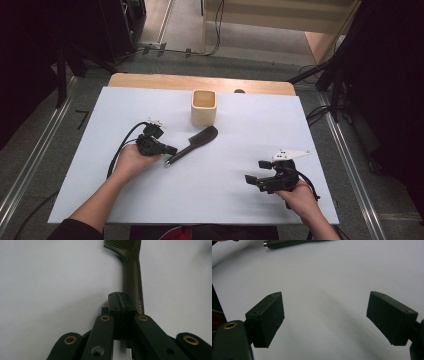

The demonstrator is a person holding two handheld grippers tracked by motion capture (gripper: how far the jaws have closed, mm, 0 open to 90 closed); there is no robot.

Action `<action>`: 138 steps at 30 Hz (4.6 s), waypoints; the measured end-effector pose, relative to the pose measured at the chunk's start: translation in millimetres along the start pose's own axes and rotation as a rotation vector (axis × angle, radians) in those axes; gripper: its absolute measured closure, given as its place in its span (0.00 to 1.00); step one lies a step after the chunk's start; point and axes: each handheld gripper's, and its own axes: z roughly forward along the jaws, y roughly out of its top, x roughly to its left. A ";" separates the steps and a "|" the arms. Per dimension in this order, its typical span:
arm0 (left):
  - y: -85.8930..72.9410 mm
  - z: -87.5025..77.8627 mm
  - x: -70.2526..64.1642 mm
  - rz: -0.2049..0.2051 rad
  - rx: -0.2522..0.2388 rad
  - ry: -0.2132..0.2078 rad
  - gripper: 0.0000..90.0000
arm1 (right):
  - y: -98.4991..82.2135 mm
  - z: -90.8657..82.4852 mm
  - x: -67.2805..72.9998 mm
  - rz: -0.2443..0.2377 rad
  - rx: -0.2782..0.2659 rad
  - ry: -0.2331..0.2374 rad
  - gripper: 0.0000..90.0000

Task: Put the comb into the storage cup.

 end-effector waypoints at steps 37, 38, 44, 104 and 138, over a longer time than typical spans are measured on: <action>-39.1 -51.4 -48.2 0.064 -0.208 -0.081 0.41 | 0.0 0.8 1.1 -0.009 0.004 -0.004 0.14; -39.1 -51.4 -48.2 0.064 -0.208 -0.081 0.40 | 0.0 0.9 1.1 -0.009 0.005 -0.004 0.14; -49.5 -56.2 -53.7 0.077 -0.210 -0.073 0.40 | 0.0 0.8 1.1 -0.008 0.003 -0.005 0.14; -77.7 -83.5 -34.6 0.087 -0.218 -0.037 0.33 | -1.2 2.8 0.4 -0.014 0.011 -0.007 0.14; -13.1 -47.1 -41.1 0.128 -0.207 -0.018 0.28 | -1.5 2.8 -1.2 -0.010 0.011 -0.012 0.14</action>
